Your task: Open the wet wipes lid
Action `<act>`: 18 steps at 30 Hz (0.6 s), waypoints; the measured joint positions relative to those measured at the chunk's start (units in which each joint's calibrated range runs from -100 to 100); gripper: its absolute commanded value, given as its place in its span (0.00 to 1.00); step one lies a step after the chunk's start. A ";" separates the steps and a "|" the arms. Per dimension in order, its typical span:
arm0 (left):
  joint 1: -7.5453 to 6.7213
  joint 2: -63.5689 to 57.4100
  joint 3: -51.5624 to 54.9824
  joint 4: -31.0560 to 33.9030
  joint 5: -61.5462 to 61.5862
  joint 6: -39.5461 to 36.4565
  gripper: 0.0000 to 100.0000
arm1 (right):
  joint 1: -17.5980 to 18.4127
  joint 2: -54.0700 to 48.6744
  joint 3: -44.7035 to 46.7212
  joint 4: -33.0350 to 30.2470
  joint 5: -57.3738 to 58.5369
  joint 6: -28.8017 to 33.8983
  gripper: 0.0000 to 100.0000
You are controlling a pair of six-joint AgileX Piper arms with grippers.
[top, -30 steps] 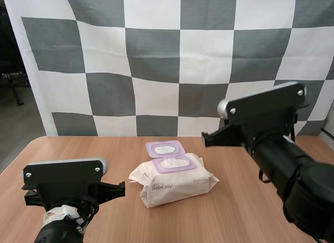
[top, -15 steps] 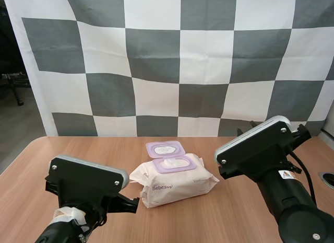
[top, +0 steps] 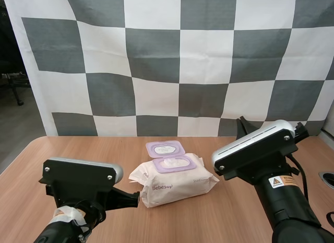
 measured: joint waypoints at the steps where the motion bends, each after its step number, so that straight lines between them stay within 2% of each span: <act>1: 0.00 0.00 0.00 0.59 0.00 -0.71 0.00 | 0.00 0.00 0.00 -1.44 2.17 1.57 0.00; 12: 0.00 0.00 0.00 1.48 -0.19 -5.00 0.00 | 0.00 0.00 0.00 -19.49 29.20 17.76 0.00; 14: 0.00 0.00 0.00 1.48 -0.19 -5.12 0.00 | 0.00 0.00 0.00 -20.26 30.11 19.25 0.00; 18: 0.00 0.00 0.00 1.48 -0.03 -5.12 0.00 | -1.12 -3.21 0.00 -20.57 32.81 27.05 0.00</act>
